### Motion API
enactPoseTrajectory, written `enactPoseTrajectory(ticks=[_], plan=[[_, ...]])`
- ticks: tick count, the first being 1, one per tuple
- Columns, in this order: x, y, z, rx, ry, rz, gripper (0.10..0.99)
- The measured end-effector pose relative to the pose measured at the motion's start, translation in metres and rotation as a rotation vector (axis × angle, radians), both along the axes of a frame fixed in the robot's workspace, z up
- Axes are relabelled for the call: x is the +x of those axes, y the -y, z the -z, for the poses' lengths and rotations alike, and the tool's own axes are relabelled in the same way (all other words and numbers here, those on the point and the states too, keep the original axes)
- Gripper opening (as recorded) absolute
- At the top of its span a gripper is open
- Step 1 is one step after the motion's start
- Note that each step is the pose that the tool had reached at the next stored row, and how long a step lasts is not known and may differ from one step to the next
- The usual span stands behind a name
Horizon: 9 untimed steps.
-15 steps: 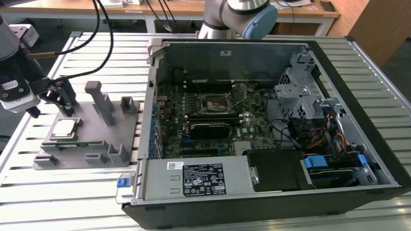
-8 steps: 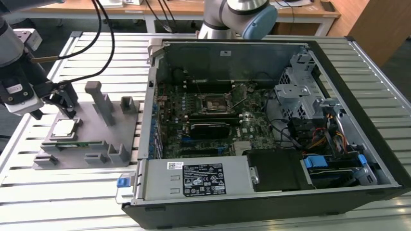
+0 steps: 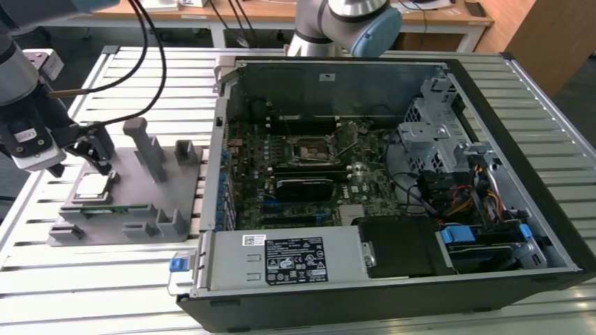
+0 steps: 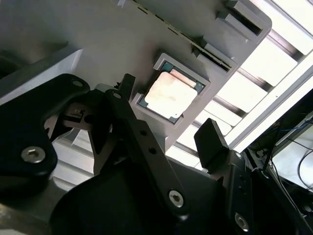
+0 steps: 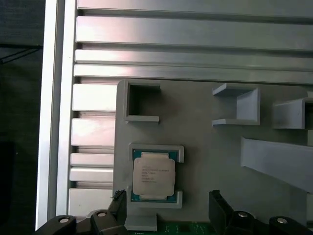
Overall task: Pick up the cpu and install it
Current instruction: 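Pick up the cpu and move it towards the insertion slot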
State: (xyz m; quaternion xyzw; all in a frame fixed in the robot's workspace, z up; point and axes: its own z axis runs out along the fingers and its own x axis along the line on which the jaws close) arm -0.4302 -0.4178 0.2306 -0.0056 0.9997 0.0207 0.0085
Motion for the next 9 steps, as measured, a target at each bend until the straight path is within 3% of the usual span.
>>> enactPoseTrajectory(ticks=[9], plan=[[-0.0026,-0.0015,0.0163,0.0,-0.0016,0.002,0.761]])
